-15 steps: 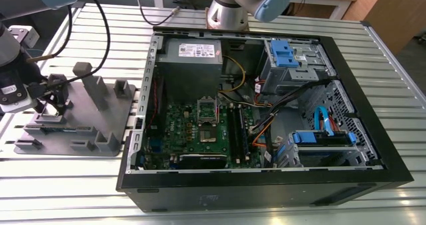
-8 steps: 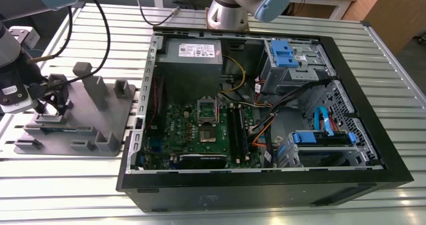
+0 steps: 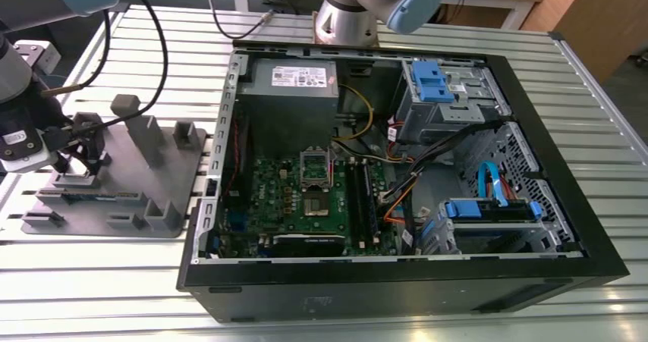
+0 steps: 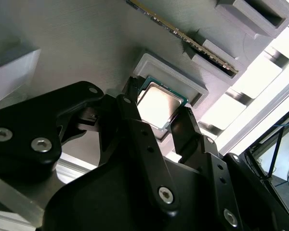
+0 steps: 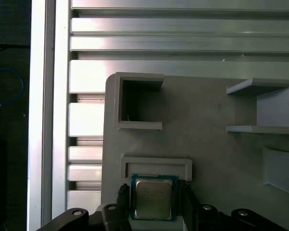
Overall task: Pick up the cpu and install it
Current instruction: 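Pick up the cpu and move it towards the insertion slot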
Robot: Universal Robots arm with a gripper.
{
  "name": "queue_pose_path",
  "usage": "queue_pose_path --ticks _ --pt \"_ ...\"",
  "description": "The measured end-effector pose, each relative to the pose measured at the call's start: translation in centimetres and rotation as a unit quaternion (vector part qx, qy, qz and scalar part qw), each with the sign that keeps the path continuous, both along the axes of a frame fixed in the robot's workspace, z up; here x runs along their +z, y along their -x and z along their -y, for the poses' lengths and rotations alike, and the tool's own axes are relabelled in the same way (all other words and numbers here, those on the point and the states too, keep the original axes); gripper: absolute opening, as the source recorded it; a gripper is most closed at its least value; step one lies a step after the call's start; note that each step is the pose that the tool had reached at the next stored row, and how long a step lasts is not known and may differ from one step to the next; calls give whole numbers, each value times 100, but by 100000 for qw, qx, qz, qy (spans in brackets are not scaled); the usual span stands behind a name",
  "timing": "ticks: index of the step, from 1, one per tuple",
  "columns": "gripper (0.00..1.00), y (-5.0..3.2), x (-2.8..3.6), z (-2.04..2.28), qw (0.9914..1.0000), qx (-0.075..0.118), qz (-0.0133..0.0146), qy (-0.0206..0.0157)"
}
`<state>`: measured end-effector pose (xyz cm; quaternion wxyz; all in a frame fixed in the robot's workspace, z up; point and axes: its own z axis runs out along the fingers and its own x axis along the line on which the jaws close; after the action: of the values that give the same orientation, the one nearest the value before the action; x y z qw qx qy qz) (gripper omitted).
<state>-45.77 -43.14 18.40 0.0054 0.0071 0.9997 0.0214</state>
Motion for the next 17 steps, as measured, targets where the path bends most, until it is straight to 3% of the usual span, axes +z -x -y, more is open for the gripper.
queue_pose_path --ticks 17 --pt "55 9 0 0 100000 -2 1 -32"
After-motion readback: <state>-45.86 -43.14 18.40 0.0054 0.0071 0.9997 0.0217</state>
